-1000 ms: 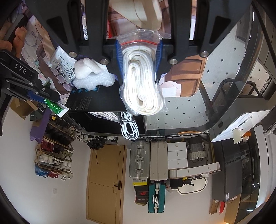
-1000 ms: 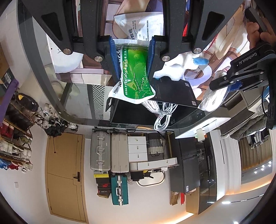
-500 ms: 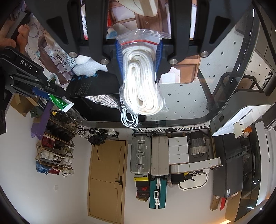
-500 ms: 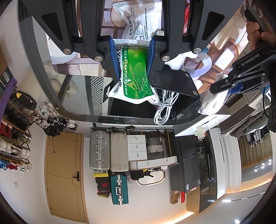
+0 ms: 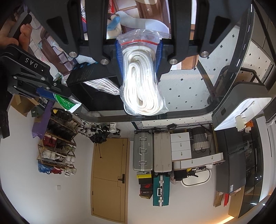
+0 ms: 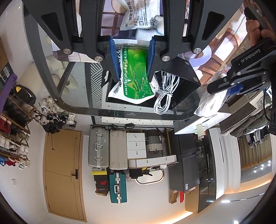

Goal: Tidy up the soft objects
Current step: 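Lift the packet and bagged rope with both grippers and carry them over the black box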

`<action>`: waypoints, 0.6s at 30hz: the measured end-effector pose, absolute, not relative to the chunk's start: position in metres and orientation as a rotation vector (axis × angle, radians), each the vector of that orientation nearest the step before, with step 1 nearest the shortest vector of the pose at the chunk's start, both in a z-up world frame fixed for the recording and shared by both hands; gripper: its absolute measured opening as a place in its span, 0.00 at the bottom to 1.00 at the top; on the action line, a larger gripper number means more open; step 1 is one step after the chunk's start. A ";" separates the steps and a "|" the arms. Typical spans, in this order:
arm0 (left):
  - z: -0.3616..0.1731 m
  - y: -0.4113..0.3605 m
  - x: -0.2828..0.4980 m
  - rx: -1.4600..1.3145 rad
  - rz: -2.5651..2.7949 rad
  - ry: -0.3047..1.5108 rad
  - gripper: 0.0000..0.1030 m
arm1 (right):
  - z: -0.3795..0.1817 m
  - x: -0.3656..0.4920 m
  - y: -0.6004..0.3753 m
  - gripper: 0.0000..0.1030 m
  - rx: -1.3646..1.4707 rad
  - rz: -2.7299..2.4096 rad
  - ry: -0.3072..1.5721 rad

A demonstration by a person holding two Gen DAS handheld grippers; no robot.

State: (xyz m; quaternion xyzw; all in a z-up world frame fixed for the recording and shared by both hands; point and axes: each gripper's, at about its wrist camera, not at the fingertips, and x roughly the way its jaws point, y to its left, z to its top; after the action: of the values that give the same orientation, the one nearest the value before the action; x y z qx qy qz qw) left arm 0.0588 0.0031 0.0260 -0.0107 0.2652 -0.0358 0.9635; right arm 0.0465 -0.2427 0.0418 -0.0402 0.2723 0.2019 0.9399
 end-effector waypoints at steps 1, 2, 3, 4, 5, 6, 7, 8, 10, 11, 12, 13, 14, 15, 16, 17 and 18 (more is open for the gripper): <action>0.027 0.001 0.061 -0.019 -0.075 0.538 0.28 | 0.043 0.049 -0.243 0.28 -0.082 0.413 0.556; 0.028 0.001 0.062 -0.017 -0.077 0.539 0.28 | 0.044 0.050 -0.242 0.29 -0.082 0.414 0.558; 0.029 -0.001 0.064 -0.015 -0.078 0.539 0.28 | 0.044 0.050 -0.242 0.28 -0.081 0.414 0.558; 0.030 -0.001 0.066 -0.013 -0.080 0.540 0.28 | 0.045 0.052 -0.241 0.28 -0.081 0.416 0.560; 0.031 -0.003 0.068 -0.012 -0.081 0.540 0.28 | 0.045 0.054 -0.241 0.28 -0.080 0.417 0.560; 0.032 -0.003 0.070 -0.012 -0.082 0.542 0.28 | 0.046 0.056 -0.240 0.28 -0.079 0.419 0.562; 0.032 -0.003 0.072 -0.012 -0.084 0.544 0.28 | 0.046 0.058 -0.240 0.28 -0.076 0.423 0.564; 0.033 -0.004 0.074 -0.012 -0.085 0.546 0.28 | 0.046 0.060 -0.239 0.28 -0.075 0.424 0.564; 0.034 -0.006 0.077 -0.013 -0.085 0.547 0.28 | 0.045 0.063 -0.239 0.28 -0.078 0.427 0.570; 0.034 -0.007 0.079 -0.013 -0.086 0.549 0.28 | 0.045 0.065 -0.238 0.28 -0.077 0.429 0.573; 0.034 -0.008 0.081 -0.009 -0.087 0.553 0.28 | 0.045 0.067 -0.238 0.28 -0.077 0.430 0.574; 0.034 -0.008 0.083 -0.007 -0.087 0.553 0.28 | 0.045 0.069 -0.238 0.28 -0.077 0.430 0.574; 0.034 -0.009 0.085 -0.006 -0.089 0.555 0.28 | 0.045 0.070 -0.237 0.28 -0.077 0.432 0.575; 0.034 -0.009 0.087 -0.007 -0.093 0.557 0.28 | 0.045 0.070 -0.237 0.28 -0.078 0.432 0.575; 0.034 -0.009 0.090 -0.007 -0.093 0.560 0.28 | 0.045 0.072 -0.235 0.28 -0.081 0.432 0.574; 0.034 -0.010 0.092 -0.006 -0.093 0.561 0.28 | 0.045 0.075 -0.234 0.28 -0.083 0.433 0.576; 0.035 -0.010 0.094 -0.006 -0.092 0.562 0.28 | 0.045 0.076 -0.234 0.28 -0.085 0.434 0.577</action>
State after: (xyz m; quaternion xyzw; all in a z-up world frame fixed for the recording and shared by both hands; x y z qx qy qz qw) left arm 0.0939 -0.0105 0.0347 -0.0031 0.2773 -0.0455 0.9597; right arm 0.0761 -0.2339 0.0453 -0.0417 0.2821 0.2120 0.9347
